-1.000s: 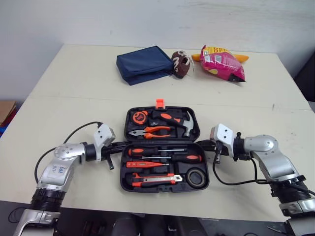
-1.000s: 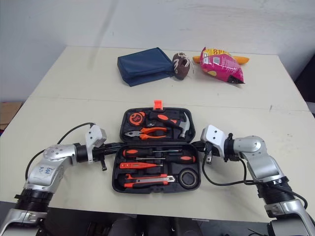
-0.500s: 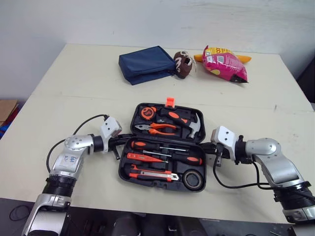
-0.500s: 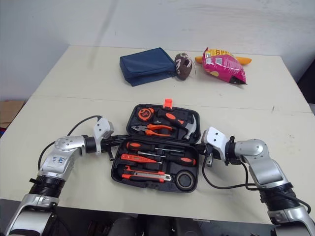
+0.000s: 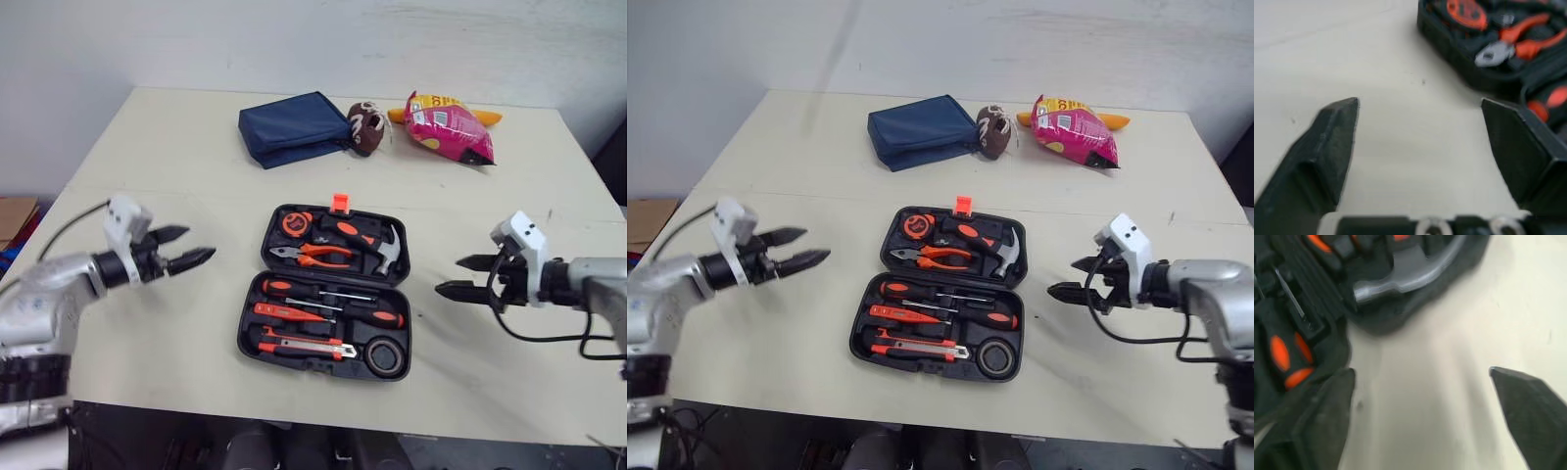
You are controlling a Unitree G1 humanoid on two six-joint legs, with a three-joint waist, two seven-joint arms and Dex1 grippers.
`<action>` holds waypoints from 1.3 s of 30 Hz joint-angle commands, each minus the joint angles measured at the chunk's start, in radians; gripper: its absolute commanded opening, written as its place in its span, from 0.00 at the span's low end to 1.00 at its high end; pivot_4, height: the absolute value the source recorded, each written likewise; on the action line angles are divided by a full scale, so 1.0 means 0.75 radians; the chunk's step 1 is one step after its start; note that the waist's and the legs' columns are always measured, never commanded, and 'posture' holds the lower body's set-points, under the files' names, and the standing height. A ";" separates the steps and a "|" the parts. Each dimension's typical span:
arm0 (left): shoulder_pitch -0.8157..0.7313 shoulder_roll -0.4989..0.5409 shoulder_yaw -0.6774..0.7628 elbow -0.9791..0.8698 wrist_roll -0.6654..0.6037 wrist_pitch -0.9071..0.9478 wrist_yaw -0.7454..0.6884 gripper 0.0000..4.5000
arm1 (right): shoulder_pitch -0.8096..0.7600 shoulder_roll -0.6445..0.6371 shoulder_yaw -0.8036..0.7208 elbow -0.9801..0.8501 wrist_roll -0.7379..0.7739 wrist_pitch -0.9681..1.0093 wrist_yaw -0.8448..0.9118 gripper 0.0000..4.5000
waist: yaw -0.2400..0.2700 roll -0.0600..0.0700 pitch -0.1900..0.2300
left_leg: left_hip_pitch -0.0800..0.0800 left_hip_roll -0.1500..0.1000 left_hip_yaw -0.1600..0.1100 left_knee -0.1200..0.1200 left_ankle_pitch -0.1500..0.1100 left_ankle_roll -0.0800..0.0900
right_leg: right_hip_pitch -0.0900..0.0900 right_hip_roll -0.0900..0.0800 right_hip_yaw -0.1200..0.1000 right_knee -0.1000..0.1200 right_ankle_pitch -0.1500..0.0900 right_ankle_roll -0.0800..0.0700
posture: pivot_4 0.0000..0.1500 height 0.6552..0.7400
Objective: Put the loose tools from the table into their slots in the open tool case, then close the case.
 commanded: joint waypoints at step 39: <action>-0.536 -0.338 -0.382 0.333 0.134 0.620 0.318 0.79 | -0.597 0.610 0.077 0.340 0.107 0.707 -0.920 0.58 | -0.013 0.000 0.000 | -0.021 0.001 0.007 0.018 0.007 -0.006 | -0.027 0.003 0.007 0.022 0.000 0.000 | 1.00 1.00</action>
